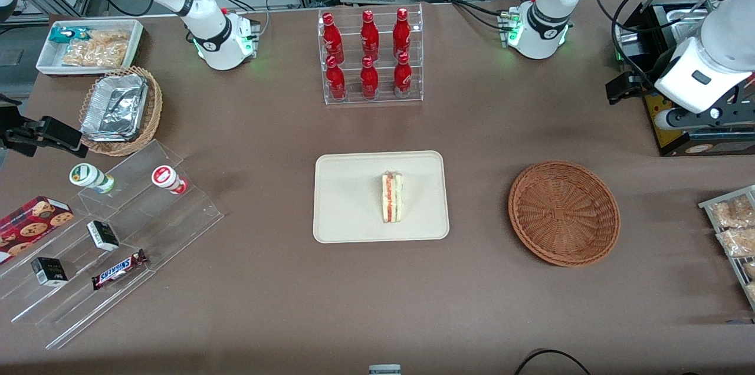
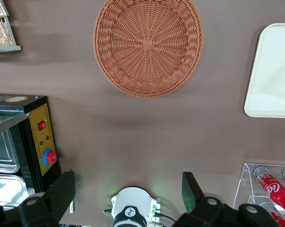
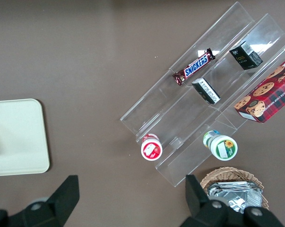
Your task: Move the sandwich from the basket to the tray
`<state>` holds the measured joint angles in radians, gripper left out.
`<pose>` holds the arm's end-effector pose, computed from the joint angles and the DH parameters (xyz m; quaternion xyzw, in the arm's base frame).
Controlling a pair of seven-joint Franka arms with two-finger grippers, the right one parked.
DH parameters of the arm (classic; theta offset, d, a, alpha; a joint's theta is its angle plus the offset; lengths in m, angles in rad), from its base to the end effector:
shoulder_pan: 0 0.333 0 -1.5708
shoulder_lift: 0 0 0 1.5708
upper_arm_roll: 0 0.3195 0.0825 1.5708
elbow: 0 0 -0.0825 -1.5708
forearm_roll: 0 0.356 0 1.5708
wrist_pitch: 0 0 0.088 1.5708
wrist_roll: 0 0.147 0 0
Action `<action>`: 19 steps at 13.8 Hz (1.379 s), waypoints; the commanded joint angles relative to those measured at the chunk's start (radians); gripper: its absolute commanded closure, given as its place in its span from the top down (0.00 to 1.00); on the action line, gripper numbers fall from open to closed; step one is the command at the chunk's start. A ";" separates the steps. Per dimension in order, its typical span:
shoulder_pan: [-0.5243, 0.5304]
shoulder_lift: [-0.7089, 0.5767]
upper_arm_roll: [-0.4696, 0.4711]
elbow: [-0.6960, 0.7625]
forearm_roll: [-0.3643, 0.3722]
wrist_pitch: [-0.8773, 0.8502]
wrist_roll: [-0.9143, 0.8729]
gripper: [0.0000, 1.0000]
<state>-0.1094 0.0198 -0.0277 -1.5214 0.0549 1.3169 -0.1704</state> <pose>0.4919 -0.0586 0.5812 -0.9931 -0.0204 0.1064 0.0437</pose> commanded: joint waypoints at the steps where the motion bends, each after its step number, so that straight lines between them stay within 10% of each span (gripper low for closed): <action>1: 0.008 -0.003 0.000 -0.003 0.002 -0.007 0.005 1.00; 5: 0.288 0.006 -0.272 0.000 0.014 -0.005 0.012 1.00; 19: 0.289 -0.044 -0.261 -0.045 0.011 0.025 0.000 1.00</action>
<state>0.1732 0.0062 -0.2817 -1.5355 0.0566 1.3219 -0.1681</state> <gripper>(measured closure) 0.000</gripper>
